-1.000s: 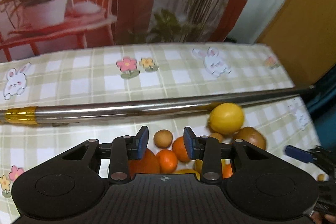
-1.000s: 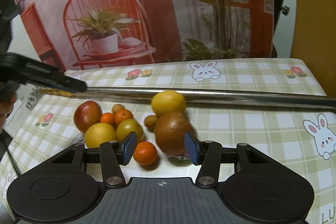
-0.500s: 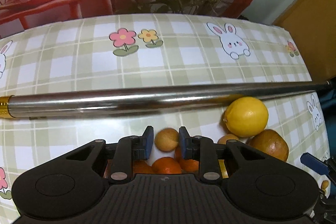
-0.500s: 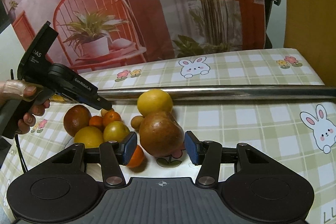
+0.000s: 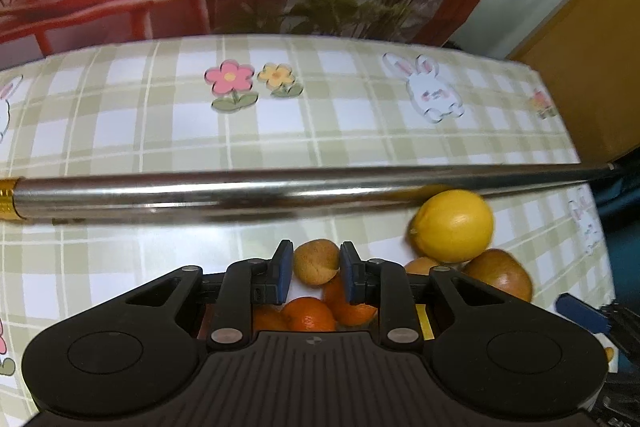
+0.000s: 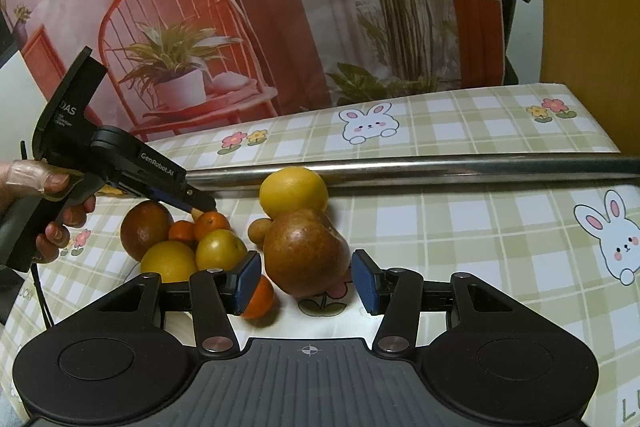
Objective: Organize fruits
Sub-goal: 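Move the left gripper to the small brown kiwi and close on it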
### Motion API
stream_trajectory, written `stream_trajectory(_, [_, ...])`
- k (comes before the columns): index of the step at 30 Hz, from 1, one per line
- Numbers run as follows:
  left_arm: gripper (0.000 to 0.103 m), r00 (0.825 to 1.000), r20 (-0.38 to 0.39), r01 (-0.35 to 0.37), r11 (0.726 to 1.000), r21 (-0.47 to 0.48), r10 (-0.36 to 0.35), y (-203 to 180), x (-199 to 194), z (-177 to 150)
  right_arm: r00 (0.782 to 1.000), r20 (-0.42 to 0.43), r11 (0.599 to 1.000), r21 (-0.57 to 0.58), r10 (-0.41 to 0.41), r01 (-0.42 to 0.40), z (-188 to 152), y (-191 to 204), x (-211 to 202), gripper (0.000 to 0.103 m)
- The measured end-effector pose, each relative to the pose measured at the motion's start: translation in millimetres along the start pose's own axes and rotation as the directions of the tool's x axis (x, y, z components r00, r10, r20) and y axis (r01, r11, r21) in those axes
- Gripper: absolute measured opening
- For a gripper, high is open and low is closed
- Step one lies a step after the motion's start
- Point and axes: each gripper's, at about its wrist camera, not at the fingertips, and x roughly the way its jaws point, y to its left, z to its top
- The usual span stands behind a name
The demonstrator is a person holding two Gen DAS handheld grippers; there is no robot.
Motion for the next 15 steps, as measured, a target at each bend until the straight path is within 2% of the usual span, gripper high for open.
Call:
stream_trajectory(6, [0.026, 1.0, 0.016, -0.002, 1.0, 0.013, 0.002, -1.8, -8.9, -2.0, 1.0, -0.006, 1.0, 0.013, -0.001, 0.001, -1.6, -4.6, 1.5, 0.047])
stream_trajectory(15, [0.026, 0.999, -0.024, -0.047, 0.999, 0.01, 0.048, -0.9, 10.9, -0.6, 1.0, -0.005, 1.0, 0.013, 0.003, -0.003, -1.3, -4.2, 0.4, 0.047])
